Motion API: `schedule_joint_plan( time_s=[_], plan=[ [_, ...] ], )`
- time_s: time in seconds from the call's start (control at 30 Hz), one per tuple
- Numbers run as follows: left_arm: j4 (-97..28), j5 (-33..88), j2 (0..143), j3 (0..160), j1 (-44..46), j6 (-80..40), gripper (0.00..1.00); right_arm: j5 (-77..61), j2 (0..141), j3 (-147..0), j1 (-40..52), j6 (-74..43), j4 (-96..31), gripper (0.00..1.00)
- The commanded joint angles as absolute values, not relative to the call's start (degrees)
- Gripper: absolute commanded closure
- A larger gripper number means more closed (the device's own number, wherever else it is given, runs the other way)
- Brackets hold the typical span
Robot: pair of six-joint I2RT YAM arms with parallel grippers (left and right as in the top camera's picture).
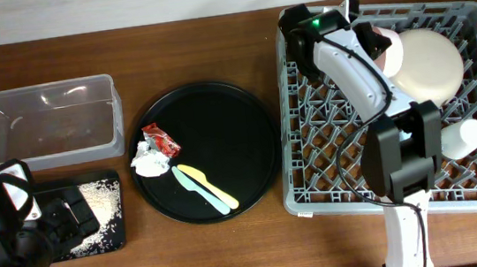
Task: Sort waste into correct bins and load items into the dishwasher rack
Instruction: 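Carry the pink bowl into the rack's back left and release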
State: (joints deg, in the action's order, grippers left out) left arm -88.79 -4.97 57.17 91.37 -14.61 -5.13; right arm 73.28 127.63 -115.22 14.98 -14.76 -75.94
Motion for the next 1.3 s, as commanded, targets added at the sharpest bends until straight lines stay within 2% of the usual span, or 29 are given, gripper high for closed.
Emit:
schedule_joint_plan(
  time_s=[0.0,0.57,0.6,0.63,0.67,1.1,1.27],
  plan=[
    [-88.8,-5.4,57.0,91.4,-14.9,-4.2,0.01,76.1,129.7,-115.3,14.7,-15.0,-75.9,0.96],
    [-88.8,-5.4,57.0,91.4,-14.9,-4.2,0.01,73.2,131.3,-115.3,16.3,-15.0,-77.6,0.96],
    [-88.9,-5.4,57.0,91.4,-14.9,-4.2,0.01,72.8,131.3,-115.3,16.6,-15.0,-77.8,0.93],
    [-88.8,-5.4,57.0,91.4,-14.9,-4.2,0.01,72.4,131.3,-115.3,16.9,-15.0,-77.8,0.87],
    [-88.9,-5.4,57.0,91.4,-14.9,-4.2,0.01,72.2,131.3,-115.3,17.2,-15.0,-77.8,0.86],
    [-88.9,-5.4,57.0,91.4,-14.9,-4.2,0.01,71.2,131.3,-115.3,19.0,-15.0,-78.1,0.87],
    [-88.8,-5.4,57.0,91.4,-14.9,-4.2,0.0,71.4,131.2,-115.3,22.6,-15.0,-79.3,0.83]
  ],
)
